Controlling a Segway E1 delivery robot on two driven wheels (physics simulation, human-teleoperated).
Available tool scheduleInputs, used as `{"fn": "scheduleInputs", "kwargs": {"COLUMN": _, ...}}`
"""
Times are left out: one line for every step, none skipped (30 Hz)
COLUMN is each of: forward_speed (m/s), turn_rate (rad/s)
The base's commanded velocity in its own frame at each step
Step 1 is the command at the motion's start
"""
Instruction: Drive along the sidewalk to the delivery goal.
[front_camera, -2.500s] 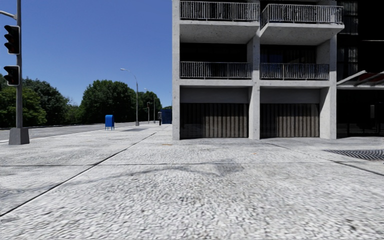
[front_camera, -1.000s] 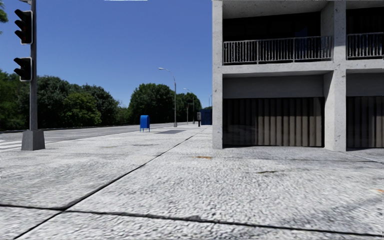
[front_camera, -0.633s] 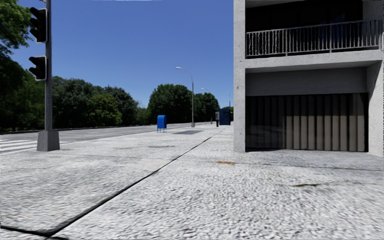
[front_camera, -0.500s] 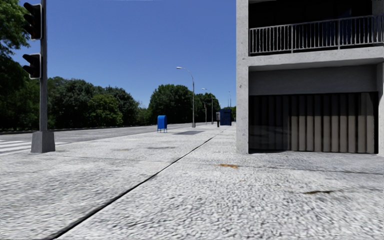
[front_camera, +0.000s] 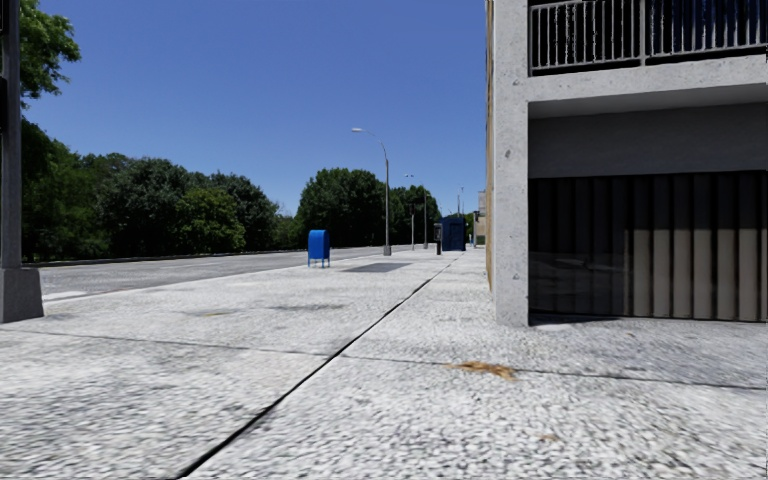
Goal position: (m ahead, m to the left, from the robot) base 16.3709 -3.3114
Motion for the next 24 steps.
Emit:
{"fn": "scheduleInputs", "kwargs": {"forward_speed": 2.0, "turn_rate": 0.0}}
{"fn": "scheduleInputs", "kwargs": {"forward_speed": 2.0, "turn_rate": 0.0}}
{"fn": "scheduleInputs", "kwargs": {"forward_speed": 2.0, "turn_rate": 0.0}}
{"fn": "scheduleInputs", "kwargs": {"forward_speed": 2.0, "turn_rate": 0.0}}
{"fn": "scheduleInputs", "kwargs": {"forward_speed": 2.0, "turn_rate": 0.0}}
{"fn": "scheduleInputs", "kwargs": {"forward_speed": 2.0, "turn_rate": 0.0}}
{"fn": "scheduleInputs", "kwargs": {"forward_speed": 2.0, "turn_rate": 0.0}}
{"fn": "scheduleInputs", "kwargs": {"forward_speed": 2.0, "turn_rate": 0.0}}
{"fn": "scheduleInputs", "kwargs": {"forward_speed": 2.0, "turn_rate": 0.0}}
{"fn": "scheduleInputs", "kwargs": {"forward_speed": 2.0, "turn_rate": 0.0}}
{"fn": "scheduleInputs", "kwargs": {"forward_speed": 2.0, "turn_rate": 0.0}}
{"fn": "scheduleInputs", "kwargs": {"forward_speed": 2.0, "turn_rate": 0.0}}
{"fn": "scheduleInputs", "kwargs": {"forward_speed": 2.0, "turn_rate": 0.0}}
{"fn": "scheduleInputs", "kwargs": {"forward_speed": 2.0, "turn_rate": 0.0}}
{"fn": "scheduleInputs", "kwargs": {"forward_speed": 2.0, "turn_rate": 0.0}}
{"fn": "scheduleInputs", "kwargs": {"forward_speed": 2.0, "turn_rate": 0.0}}
{"fn": "scheduleInputs", "kwargs": {"forward_speed": 2.0, "turn_rate": 0.0}}
{"fn": "scheduleInputs", "kwargs": {"forward_speed": 2.0, "turn_rate": 0.0}}
{"fn": "scheduleInputs", "kwargs": {"forward_speed": 2.0, "turn_rate": 0.0}}
{"fn": "scheduleInputs", "kwargs": {"forward_speed": 2.0, "turn_rate": 0.0}}
{"fn": "scheduleInputs", "kwargs": {"forward_speed": 2.0, "turn_rate": 0.0}}
{"fn": "scheduleInputs", "kwargs": {"forward_speed": 2.0, "turn_rate": 0.0}}
{"fn": "scheduleInputs", "kwargs": {"forward_speed": 2.0, "turn_rate": 0.0}}
{"fn": "scheduleInputs", "kwargs": {"forward_speed": 2.0, "turn_rate": 0.0}}
